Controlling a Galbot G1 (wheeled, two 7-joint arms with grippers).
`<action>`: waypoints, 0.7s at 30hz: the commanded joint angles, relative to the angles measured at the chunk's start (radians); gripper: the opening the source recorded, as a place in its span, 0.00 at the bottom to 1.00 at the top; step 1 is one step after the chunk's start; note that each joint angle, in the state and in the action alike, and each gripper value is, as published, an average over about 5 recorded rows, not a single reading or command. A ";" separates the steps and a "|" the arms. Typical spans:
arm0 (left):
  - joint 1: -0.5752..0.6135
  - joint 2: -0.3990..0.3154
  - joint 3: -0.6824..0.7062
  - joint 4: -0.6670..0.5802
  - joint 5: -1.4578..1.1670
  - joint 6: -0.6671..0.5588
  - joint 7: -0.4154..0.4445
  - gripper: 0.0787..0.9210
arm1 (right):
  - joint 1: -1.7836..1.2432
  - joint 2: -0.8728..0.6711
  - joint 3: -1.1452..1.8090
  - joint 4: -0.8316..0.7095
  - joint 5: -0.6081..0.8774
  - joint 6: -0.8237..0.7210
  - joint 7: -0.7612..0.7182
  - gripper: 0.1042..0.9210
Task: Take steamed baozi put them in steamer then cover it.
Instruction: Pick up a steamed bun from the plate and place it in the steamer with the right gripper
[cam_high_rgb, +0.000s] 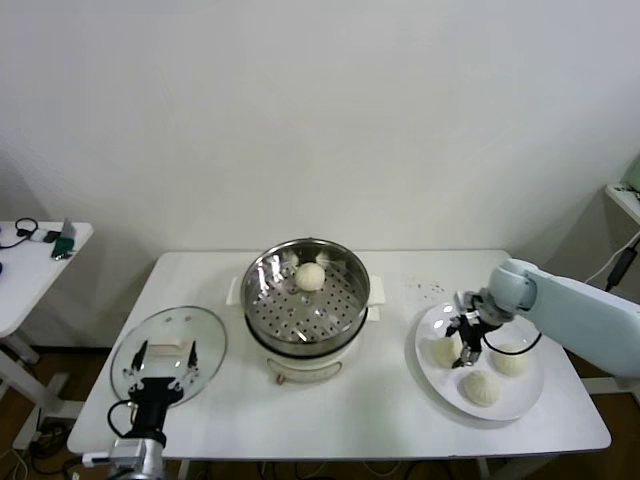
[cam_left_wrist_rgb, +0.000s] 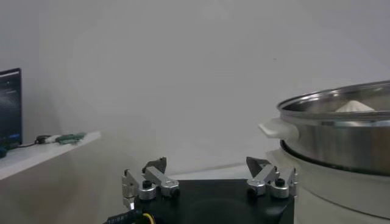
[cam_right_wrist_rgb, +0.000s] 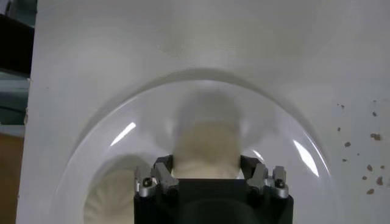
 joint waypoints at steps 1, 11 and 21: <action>0.002 0.000 0.002 -0.004 -0.002 -0.001 0.000 0.88 | 0.150 -0.017 -0.081 0.008 0.133 -0.004 -0.002 0.74; 0.012 0.015 0.007 -0.031 -0.002 0.015 -0.011 0.88 | 0.761 0.135 -0.531 -0.020 0.537 0.008 -0.033 0.74; 0.030 0.023 0.022 -0.050 -0.001 0.009 -0.011 0.88 | 0.876 0.413 -0.557 -0.045 0.779 -0.034 -0.015 0.74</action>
